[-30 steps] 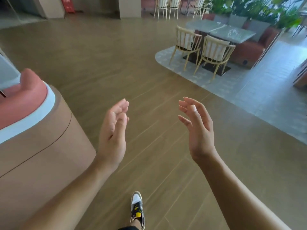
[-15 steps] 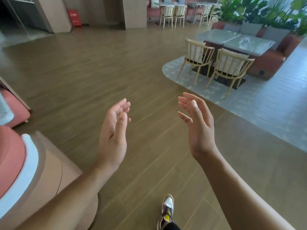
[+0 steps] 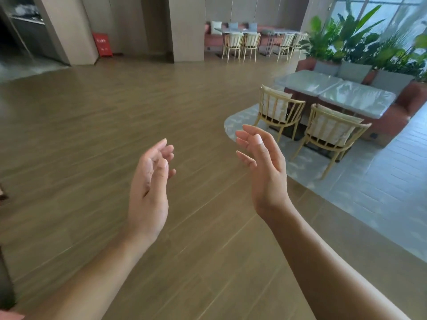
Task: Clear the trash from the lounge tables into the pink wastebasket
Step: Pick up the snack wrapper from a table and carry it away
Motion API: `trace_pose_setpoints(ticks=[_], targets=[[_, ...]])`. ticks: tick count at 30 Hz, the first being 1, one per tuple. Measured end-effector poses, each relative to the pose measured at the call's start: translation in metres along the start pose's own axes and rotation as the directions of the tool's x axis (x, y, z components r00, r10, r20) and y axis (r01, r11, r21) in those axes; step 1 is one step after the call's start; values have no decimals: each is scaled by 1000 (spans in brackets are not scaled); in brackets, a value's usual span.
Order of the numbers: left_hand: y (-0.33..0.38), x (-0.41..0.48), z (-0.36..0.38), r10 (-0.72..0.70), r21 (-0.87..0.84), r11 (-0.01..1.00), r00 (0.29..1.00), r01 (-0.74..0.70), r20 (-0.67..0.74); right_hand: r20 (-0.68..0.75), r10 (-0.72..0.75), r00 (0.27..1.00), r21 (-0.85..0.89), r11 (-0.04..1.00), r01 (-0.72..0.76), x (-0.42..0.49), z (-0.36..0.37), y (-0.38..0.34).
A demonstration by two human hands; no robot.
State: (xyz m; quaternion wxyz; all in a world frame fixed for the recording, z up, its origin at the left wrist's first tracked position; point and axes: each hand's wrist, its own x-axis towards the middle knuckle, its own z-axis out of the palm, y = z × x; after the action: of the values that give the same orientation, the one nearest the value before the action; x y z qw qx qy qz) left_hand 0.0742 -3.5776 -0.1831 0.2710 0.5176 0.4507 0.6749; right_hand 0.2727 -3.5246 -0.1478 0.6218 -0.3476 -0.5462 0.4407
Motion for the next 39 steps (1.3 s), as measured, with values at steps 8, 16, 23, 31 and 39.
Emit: trace_pose_setpoints(ticks=[8, 16, 23, 31, 39], targets=[[-114, 205, 39, -9, -48, 999, 1000, 7, -30, -24, -19, 1000, -16, 1000, 19, 212, 23, 102], [-236, 436, 63, 8, -43, 999, 1000, -7, 26, -83, -26, 996, -34, 999, 23, 431, 69, 215], [-322, 619, 110, 20, -42, 999, 994, -15, 107, -160, -46, 986, -39, 998, 40, 607, 67, 279], [-458, 807, 219, 5, -63, 998, 994, 2, 112, -200, -41, 979, -37, 999, 34, 818, 22, 398], [-546, 1003, 335, -19, -62, 998, 994, 26, 111, -210, -7, 978, -41, 999, -1, 1059, -18, 466]])
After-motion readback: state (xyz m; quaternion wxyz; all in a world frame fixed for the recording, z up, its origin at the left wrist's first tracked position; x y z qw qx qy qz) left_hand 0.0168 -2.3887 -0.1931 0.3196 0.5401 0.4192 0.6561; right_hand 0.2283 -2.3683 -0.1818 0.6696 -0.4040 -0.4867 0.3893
